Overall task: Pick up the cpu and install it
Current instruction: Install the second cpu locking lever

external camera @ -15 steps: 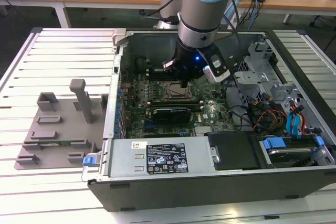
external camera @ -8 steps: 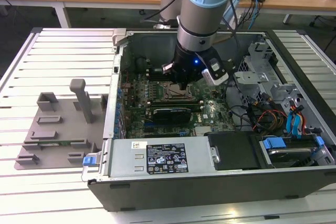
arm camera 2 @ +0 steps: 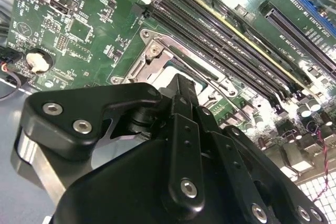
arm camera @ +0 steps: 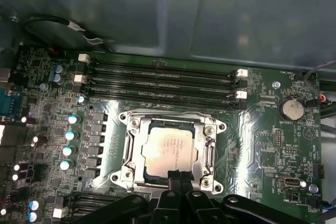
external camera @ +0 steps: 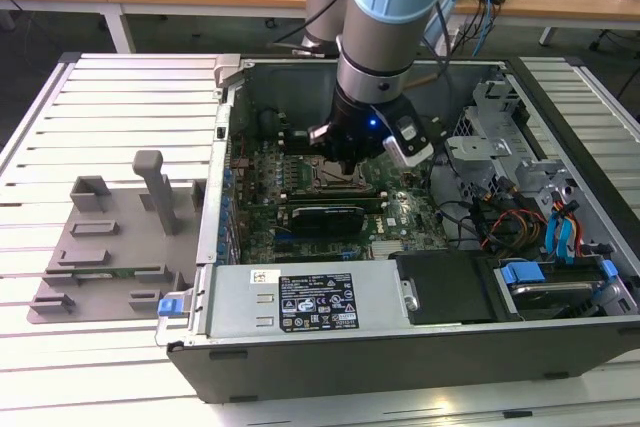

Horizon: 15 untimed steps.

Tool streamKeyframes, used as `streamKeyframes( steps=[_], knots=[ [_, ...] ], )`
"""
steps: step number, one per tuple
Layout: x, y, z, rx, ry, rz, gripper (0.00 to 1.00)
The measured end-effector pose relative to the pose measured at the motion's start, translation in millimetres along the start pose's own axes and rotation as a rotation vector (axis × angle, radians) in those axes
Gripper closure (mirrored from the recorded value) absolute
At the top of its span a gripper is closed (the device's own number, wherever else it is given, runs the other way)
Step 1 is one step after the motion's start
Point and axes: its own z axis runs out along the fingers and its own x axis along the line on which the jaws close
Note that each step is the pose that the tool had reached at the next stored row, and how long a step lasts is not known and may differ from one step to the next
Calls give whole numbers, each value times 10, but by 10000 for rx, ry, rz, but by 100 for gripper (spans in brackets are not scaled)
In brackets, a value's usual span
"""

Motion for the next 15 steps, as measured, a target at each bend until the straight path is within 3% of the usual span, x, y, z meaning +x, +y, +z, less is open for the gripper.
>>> streamKeyframes(
  steps=[3, 5, 7, 9, 13, 15],
  knots=[
    [6, 0, 11, 8, 3, -1, 89],
    [-87, -9, 13, 7, 5, -2, 89],
    [-114, -13, 14, 7, 6, -2, 89],
    [-114, -36, 10, 8, 5, -2, 89],
    [-100, -174, -14, 10, 6, -2, 89],
    [-54, -185, 3, 11, 5, -3, 89]
  ],
)
